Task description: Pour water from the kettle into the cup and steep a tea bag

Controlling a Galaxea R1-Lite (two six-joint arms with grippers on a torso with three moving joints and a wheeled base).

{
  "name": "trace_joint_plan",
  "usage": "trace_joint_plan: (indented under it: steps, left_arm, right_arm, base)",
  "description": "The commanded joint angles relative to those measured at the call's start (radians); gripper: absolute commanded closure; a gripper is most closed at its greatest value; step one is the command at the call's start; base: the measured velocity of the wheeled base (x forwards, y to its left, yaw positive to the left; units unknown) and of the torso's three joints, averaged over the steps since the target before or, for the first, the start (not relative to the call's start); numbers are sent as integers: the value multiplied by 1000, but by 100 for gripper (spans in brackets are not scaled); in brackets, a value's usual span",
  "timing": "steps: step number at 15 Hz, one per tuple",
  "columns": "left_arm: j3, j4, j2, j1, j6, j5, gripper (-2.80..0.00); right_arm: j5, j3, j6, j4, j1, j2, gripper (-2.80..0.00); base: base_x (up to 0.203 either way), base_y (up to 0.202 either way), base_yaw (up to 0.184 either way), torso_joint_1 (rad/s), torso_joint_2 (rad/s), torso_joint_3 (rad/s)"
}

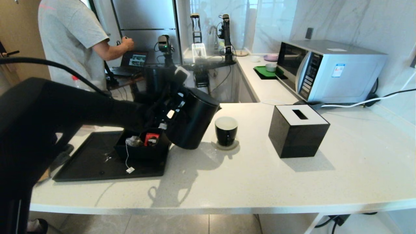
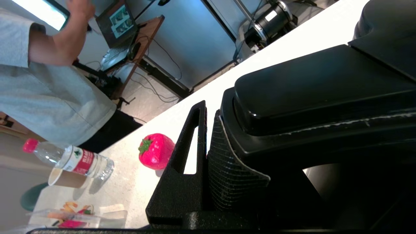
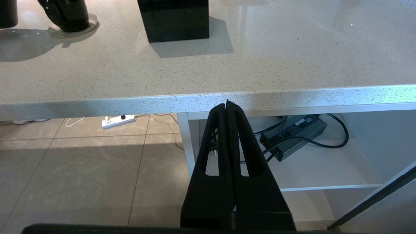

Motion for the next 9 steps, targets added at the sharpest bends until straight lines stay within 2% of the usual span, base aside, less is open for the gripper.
trace_joint_plan:
  steps: [1,9]
  left_arm:
    - [-8,-3,9,-1,13,3,0]
    - [-11,-5,13,-2,54,1,0]
  right_arm:
    - [0,0,0,1,0,1,0]
    - [0,0,1,1,0,1,0]
  base:
    - [0,0,0,0,0,0]
    - [0,0,0,0,0,0]
